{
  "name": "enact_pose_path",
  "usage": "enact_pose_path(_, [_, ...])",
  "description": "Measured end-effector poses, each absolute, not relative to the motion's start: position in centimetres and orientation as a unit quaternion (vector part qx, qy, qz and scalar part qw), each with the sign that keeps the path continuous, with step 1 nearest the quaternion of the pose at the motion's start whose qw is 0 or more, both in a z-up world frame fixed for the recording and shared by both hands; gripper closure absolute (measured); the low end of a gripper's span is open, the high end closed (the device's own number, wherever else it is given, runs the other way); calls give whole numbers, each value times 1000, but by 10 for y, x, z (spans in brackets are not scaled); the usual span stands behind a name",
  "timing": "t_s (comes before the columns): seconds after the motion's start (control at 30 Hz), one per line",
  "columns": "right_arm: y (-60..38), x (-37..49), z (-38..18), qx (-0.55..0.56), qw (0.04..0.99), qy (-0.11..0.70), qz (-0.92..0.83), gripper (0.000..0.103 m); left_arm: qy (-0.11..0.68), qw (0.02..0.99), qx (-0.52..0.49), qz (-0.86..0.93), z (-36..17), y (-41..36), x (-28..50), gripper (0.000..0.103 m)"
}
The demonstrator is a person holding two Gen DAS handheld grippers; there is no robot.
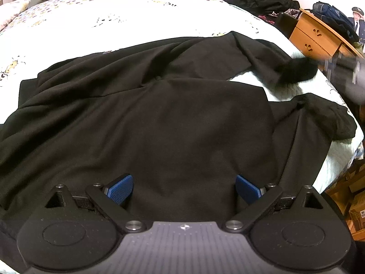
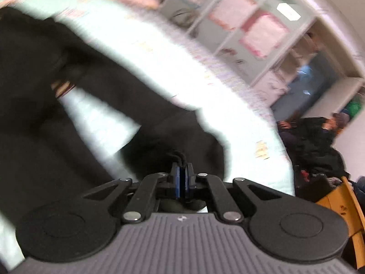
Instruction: Fold clothes
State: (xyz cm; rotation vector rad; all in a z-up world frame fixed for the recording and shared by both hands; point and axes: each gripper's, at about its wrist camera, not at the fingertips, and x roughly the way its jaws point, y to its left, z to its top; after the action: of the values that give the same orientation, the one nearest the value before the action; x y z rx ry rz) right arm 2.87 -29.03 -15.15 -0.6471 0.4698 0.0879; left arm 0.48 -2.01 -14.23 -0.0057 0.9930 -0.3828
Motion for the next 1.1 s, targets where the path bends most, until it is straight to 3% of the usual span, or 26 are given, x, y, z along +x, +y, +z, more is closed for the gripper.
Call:
enact_pose_path(0.17, [-411,88,-107,-100,957,214,-168,97,468,864,-4,-184,-140,-20,4,6])
enact_pose_path(0.27, [-493,95,-127,113,905,272,-307,86,469,863,-12,-185,-141,-16,6,6])
enact_pose_path(0.4, [-519,69,-155,230,860,262,-372,83,470,862,-21,-190,-143,-12,8,6])
enact_pose_path(0.53, [-479,43,-146,203,895,214,-334,76,460,864,-20,-201,-141,-11,9,6])
enact_pose_path(0.63, [-406,67,-140,110,947,253,-164,65,461,862,-27,-208,-143,-9,11,6])
enact_pose_path(0.87, [-206,119,-137,-157,927,309,141,59,445,869,-52,-210,-134,9,14,6])
enact_pose_path(1.0, [-160,157,-142,-168,914,340,143,60,435,877,-66,-194,-130,25,17,6])
enact_pose_path(1.1, [-165,173,-168,-165,883,416,141,60,436,878,-74,-184,-131,33,18,6])
